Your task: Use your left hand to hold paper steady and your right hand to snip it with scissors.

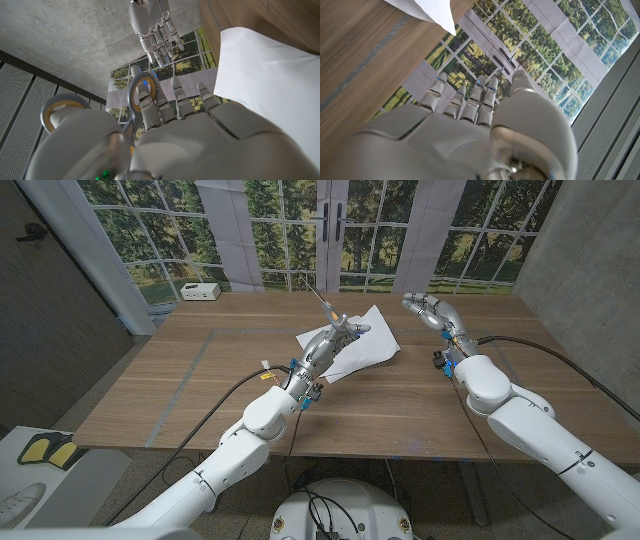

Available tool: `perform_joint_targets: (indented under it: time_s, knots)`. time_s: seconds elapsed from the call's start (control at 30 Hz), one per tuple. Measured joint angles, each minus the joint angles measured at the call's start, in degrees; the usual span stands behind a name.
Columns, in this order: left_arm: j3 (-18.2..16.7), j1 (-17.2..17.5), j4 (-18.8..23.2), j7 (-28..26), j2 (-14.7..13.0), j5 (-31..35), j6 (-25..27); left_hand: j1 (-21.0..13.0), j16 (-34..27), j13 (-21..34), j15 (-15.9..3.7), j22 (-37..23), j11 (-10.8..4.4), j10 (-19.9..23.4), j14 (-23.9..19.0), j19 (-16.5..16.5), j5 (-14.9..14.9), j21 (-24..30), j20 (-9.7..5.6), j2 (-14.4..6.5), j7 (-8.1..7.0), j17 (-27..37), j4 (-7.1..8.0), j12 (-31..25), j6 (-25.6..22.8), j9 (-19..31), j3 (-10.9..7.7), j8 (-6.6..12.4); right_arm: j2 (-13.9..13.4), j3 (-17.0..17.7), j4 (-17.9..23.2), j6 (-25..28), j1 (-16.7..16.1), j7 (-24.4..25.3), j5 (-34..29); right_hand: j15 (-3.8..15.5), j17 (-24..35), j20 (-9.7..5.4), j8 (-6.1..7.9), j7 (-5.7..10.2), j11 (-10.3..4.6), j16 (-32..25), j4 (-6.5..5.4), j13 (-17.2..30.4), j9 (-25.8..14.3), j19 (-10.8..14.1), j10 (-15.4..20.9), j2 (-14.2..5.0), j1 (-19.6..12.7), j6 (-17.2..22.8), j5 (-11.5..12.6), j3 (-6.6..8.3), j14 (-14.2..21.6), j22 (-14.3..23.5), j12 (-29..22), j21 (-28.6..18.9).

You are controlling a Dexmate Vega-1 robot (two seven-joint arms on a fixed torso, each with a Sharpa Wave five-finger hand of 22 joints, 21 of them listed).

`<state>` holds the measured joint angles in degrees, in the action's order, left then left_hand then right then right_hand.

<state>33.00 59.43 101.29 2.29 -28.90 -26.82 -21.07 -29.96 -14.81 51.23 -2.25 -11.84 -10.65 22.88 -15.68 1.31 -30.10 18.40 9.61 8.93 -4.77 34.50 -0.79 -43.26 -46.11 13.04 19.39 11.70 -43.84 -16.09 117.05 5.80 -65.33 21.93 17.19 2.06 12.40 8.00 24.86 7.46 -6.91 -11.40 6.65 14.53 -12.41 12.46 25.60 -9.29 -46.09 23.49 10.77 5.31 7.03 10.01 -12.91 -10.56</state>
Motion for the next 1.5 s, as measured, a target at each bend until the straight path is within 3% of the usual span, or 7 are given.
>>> perform_joint_targets:
  time_s: [0.2, 0.3, 0.37, 0.77, 1.07, 1.27, 1.5]
  knots:
    - [0.20, -0.44, 0.19, 0.43, -0.18, -0.02, 0.43, 0.00, 0.00, 0.03, 0.00, 0.00, 0.00, 0.01, 0.00, 0.00, -0.21, 0.00, 0.00, 0.00, 0.00, 0.00, 0.00, 0.00, 0.00, 0.00, 0.00, 0.00, -1.54, 0.23, 1.46, 3.88, -0.26, 0.44, -1.59, -0.01, 0.28, -0.12, -0.73, 0.39, 0.16, 0.00, 0.26, 0.14, 0.00, -0.31, -2.20, 0.00, 0.00, -1.17, -0.19, 0.26, -1.24, 0.00, 0.44, 0.00]
    - [0.28, -0.60, 0.23, 0.59, -0.22, -0.05, 0.58, -0.03, 0.04, -0.01, 0.00, 0.00, -0.01, 0.01, 0.00, 0.00, -0.21, 0.00, 0.00, -0.03, 0.00, 0.01, 0.00, 0.00, 0.00, 0.00, 0.00, 0.00, -2.23, 0.23, 2.03, 5.34, -0.32, 0.63, -2.60, 0.11, 0.18, -0.27, -1.75, 0.92, 0.12, 0.00, 0.71, 0.27, 0.00, -0.36, -3.06, 0.16, -0.76, -2.32, -0.19, 0.71, -1.73, 0.00, 0.93, -0.16]
    - [0.34, -0.69, 0.24, 0.77, -0.26, -0.08, 0.69, -0.30, 0.21, 0.09, 0.00, 0.00, -0.01, 0.01, 0.00, 0.00, -0.21, 0.00, 0.00, -0.30, 0.01, 0.01, 0.00, -0.13, 0.00, 0.00, 0.00, 0.00, -2.89, 0.11, 2.54, 6.41, -0.31, 0.88, -3.47, 0.00, 0.10, -1.07, -1.90, 1.04, 0.15, 0.00, 0.74, 0.27, 0.00, 0.45, -3.42, 0.16, -0.76, -2.44, -0.18, 1.00, -1.85, 0.00, 0.93, -0.51]
    - [0.62, -1.42, 0.25, 1.19, -0.59, 0.84, 0.84, -0.53, 0.39, 0.12, 0.00, 0.00, -0.01, 0.01, 0.00, 0.32, -0.49, 0.00, 0.32, -0.53, -0.13, -0.27, 0.00, -0.19, 0.13, 0.01, 0.00, 0.01, -6.57, -3.35, 6.14, 15.46, 1.34, 2.12, -12.73, -0.84, 0.11, -1.36, -3.85, 1.90, 2.22, 0.00, 0.98, 0.27, 0.01, 0.74, -6.50, 0.22, -1.28, -4.72, -0.40, 1.40, -3.51, -0.01, 1.47, -0.52]
    - [0.66, -1.67, -0.41, 1.26, -0.59, 1.26, 0.84, -0.53, 0.44, -0.04, 0.21, 0.00, 0.00, 0.01, -0.21, 0.32, -0.49, 0.00, 0.32, -0.53, -0.21, -0.26, 0.00, -0.19, 0.21, -0.27, 0.00, 0.01, -8.04, -5.23, 7.26, 19.79, 3.15, 0.01, -15.94, -2.10, 0.11, -3.11, -5.39, 2.07, 3.24, -1.09, 0.98, 0.26, 0.02, 2.54, -7.92, 0.22, -1.28, -6.73, -0.40, 1.87, -2.41, 0.21, 1.69, -1.58]
    - [0.70, -1.75, -0.78, 1.32, -0.51, 1.21, 0.85, -0.76, 0.44, 0.03, -0.11, 0.00, -0.25, -0.24, -0.52, 0.32, -0.49, 0.00, 0.31, -0.75, -0.21, -0.26, 0.00, -0.41, 0.21, -0.27, 0.00, 0.02, -8.12, -5.84, 6.99, 20.62, 4.10, -1.40, -16.12, -1.99, 0.11, -3.20, -5.84, 1.88, 3.78, -1.88, 0.97, 0.10, 0.02, 4.26, -7.36, 0.54, -1.59, -7.36, -0.40, 1.86, -0.72, 0.27, 1.29, -2.07]
    - [0.73, -2.03, -1.13, 1.53, -0.50, 1.21, 0.78, -0.76, 0.84, 0.13, -0.11, 0.00, -0.43, -0.41, -0.52, 0.31, -0.49, 0.00, 0.31, -0.75, -0.40, -0.26, 0.00, -0.41, 0.40, -0.27, 0.00, 0.02, -7.74, -6.44, 6.15, 21.09, 5.18, -2.45, -16.13, -1.55, 0.11, -3.29, -6.72, 1.25, 4.37, -2.47, 0.97, -0.17, 0.16, 4.97, -2.78, 0.54, -1.59, -8.17, -0.40, 1.86, 0.76, 0.27, -0.45, -2.08]
